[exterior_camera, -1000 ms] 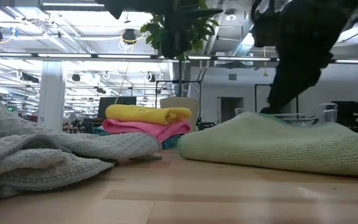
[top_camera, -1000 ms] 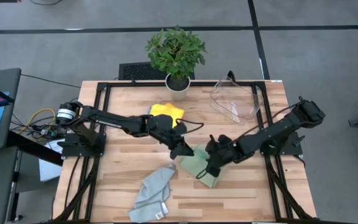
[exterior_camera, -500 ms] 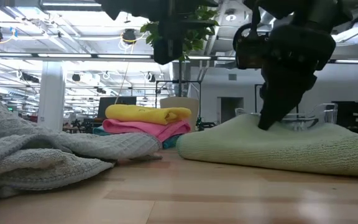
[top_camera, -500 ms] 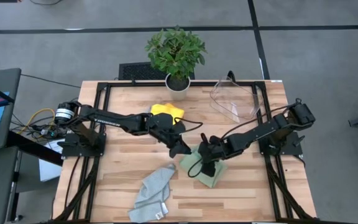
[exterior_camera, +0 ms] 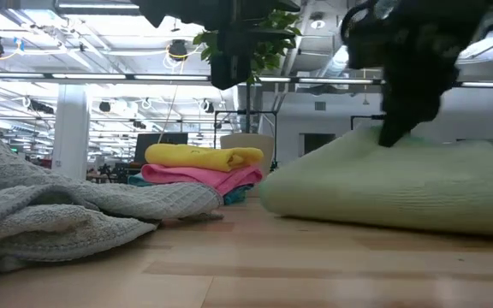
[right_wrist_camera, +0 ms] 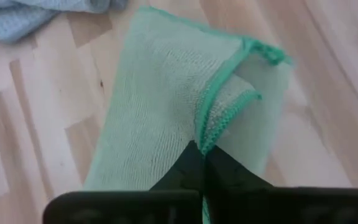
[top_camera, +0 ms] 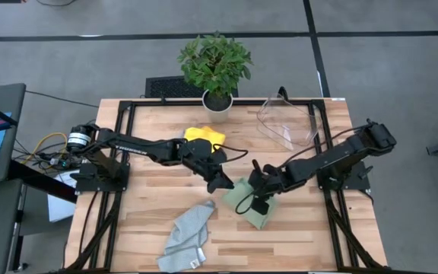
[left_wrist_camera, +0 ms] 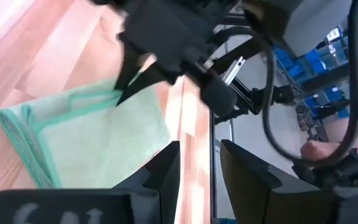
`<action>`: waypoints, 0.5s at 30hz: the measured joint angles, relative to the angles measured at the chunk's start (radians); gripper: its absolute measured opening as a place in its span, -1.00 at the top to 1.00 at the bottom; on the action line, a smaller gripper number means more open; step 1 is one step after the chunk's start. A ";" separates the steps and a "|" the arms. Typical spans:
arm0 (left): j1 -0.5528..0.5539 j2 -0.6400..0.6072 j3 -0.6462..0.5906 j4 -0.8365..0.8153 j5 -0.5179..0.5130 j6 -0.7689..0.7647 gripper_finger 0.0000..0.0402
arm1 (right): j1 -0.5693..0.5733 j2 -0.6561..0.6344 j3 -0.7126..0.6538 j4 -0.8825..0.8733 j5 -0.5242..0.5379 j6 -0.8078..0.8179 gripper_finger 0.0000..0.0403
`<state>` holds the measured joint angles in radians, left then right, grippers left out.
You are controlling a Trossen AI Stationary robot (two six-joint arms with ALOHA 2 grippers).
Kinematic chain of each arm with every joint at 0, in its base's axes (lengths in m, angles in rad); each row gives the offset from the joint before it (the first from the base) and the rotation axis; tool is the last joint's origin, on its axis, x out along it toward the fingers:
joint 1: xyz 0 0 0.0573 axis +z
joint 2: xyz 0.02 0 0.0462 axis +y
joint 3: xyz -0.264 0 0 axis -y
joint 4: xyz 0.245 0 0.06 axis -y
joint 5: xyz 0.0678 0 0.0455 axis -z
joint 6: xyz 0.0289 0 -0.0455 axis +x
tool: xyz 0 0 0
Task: Fold microfiber towels
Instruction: Fold the light green microfiber towel
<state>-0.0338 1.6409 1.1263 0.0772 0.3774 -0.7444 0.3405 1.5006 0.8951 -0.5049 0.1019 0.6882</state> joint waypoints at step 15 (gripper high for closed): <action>-0.083 0.040 0.000 0.013 -0.136 0.089 0.47 | 0.037 0.093 -0.048 0.000 0.031 0.063 0.88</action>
<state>-0.1164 1.6813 1.1264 0.0903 0.2418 -0.6551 0.3775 1.5940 0.8471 -0.5046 0.1333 0.7510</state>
